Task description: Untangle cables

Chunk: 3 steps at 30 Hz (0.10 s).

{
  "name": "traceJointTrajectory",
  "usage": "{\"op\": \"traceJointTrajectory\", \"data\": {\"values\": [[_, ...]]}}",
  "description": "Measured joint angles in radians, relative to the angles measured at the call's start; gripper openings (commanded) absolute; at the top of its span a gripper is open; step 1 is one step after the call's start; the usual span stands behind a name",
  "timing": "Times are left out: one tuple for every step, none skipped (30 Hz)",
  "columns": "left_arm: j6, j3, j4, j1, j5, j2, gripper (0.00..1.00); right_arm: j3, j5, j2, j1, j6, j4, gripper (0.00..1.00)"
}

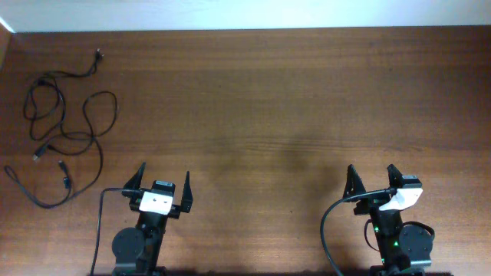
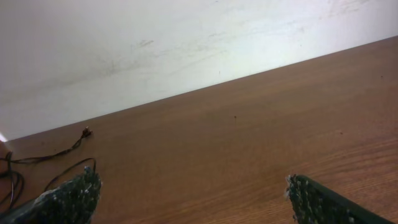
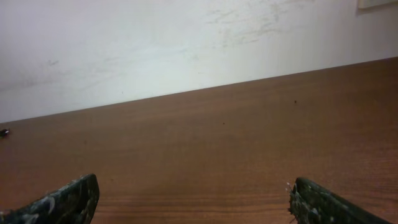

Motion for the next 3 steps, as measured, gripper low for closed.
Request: {"op": "traceJointTrajectory", "data": {"values": [[0.000, 0.000, 0.000, 0.000, 0.000, 0.000, 0.99, 0.000, 0.000, 0.000, 0.000, 0.000, 0.000, 0.99], [0.000, 0.000, 0.000, 0.000, 0.000, 0.000, 0.99, 0.000, 0.000, 0.000, 0.000, -0.001, 0.000, 0.99], [0.000, 0.000, 0.000, 0.000, 0.000, 0.000, 0.99, 0.000, 0.000, 0.000, 0.000, 0.000, 0.000, 0.99]]}}
